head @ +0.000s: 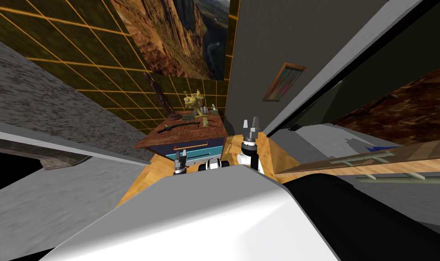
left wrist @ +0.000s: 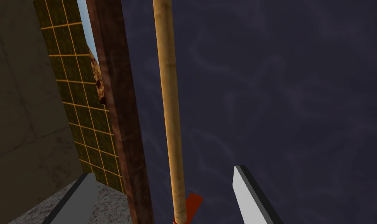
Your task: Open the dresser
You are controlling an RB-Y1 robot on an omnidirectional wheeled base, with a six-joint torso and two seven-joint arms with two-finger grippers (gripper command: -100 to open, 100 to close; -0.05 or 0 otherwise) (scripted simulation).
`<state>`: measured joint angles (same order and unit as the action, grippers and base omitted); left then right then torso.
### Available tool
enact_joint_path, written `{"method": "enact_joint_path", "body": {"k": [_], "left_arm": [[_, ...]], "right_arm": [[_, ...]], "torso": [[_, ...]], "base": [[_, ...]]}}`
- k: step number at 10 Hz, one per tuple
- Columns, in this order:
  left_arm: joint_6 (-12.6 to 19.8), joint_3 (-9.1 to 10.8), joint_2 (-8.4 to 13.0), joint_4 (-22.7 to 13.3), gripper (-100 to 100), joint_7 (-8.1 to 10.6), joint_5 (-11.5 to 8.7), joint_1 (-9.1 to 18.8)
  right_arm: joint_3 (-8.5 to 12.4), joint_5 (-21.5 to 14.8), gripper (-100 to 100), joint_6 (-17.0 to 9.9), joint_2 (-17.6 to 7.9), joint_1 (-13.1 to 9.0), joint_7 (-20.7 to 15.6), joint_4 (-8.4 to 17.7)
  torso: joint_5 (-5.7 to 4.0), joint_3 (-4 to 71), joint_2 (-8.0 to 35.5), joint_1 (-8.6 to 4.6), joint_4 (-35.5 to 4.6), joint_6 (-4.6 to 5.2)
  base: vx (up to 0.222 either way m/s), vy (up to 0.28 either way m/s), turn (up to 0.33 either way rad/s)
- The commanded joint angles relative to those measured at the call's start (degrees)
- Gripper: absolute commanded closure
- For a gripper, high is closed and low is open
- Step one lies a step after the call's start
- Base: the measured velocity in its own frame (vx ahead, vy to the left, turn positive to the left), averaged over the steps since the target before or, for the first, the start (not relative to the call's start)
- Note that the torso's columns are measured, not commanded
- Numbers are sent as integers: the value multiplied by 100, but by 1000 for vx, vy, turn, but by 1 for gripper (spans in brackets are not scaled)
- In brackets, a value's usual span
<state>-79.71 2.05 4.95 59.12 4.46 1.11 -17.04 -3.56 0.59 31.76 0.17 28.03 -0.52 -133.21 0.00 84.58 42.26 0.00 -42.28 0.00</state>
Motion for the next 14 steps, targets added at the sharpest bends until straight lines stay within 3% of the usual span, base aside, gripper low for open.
{"method": "enact_joint_path", "body": {"k": [1,2,9,10,11,14], "left_arm": [[74,1,-265,35,-100,8,-6,22],[65,3,-200,51,-100,19,-8,-1],[870,76,-91,446,-100,67,-71,425],[798,62,-102,477,-100,69,-62,336],[630,53,-127,329,100,52,-52,296],[310,23,-175,173,100,33,-26,125]], "right_arm": [[0,0,0,0,0,0,0,0],[0,0,0,0,0,0,0,0],[0,0,0,0,0,0,0,0],[0,0,0,0,0,0,0,0],[0,0,0,0,0,0,0,0],[0,0,0,0,0,0,0,0]], "torso": [[0,1,-1,2,0,0],[1,0,-1,4,0,0],[0,0,0,0,0,0],[0,1,-1,0,0,0],[1,1,-2,2,1,0],[-9,-7,13,-2,-10,-5]], "base": [[-3,-12,1],[-1,-6,0],[-24,-12,11],[-11,-6,2],[14,7,-17],[29,14,-16]]}}
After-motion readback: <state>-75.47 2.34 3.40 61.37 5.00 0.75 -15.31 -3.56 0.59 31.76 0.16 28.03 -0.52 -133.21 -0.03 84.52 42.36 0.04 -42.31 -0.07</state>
